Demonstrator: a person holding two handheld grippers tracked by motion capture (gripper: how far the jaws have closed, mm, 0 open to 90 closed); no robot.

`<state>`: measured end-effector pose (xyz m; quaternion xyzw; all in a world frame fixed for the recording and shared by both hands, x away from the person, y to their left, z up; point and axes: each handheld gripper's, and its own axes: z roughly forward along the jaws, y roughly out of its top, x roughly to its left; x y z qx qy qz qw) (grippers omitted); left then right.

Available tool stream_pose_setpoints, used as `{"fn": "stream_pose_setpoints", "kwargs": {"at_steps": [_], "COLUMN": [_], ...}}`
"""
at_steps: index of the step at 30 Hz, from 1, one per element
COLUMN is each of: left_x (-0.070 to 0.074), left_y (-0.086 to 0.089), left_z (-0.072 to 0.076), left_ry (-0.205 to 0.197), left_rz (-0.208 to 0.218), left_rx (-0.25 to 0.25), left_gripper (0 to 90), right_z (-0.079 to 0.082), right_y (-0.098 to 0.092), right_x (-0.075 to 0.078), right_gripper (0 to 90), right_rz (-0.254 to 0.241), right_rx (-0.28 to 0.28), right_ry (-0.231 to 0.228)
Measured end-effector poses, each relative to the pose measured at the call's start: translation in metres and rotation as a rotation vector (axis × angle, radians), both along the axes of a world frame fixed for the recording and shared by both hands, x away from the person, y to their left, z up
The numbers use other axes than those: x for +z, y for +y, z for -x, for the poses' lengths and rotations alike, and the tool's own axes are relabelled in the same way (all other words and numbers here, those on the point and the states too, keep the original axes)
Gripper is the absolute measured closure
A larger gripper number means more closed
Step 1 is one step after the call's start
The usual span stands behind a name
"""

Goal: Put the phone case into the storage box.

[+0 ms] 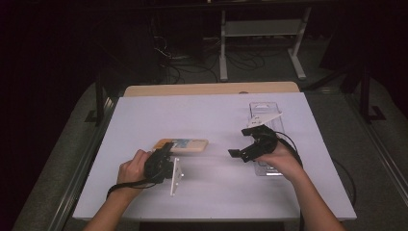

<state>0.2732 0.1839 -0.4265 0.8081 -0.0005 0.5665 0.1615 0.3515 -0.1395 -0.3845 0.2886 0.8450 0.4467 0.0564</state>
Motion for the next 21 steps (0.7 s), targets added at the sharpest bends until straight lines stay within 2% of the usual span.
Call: {"fn": "stream_pose_setpoints", "kwargs": {"at_steps": [21], "left_x": [0.0086], "left_y": [0.0048], "left_z": [-0.0051], "left_ry": [0.114], "left_rz": [0.151], "left_rx": [0.041], "left_gripper": [79.2], "right_z": [0.0], "right_y": [0.0003], "right_x": [0.0002], "right_gripper": [1.9], "right_rz": [-0.002], "right_rx": [-0.003], "right_ry": [-0.002]}}
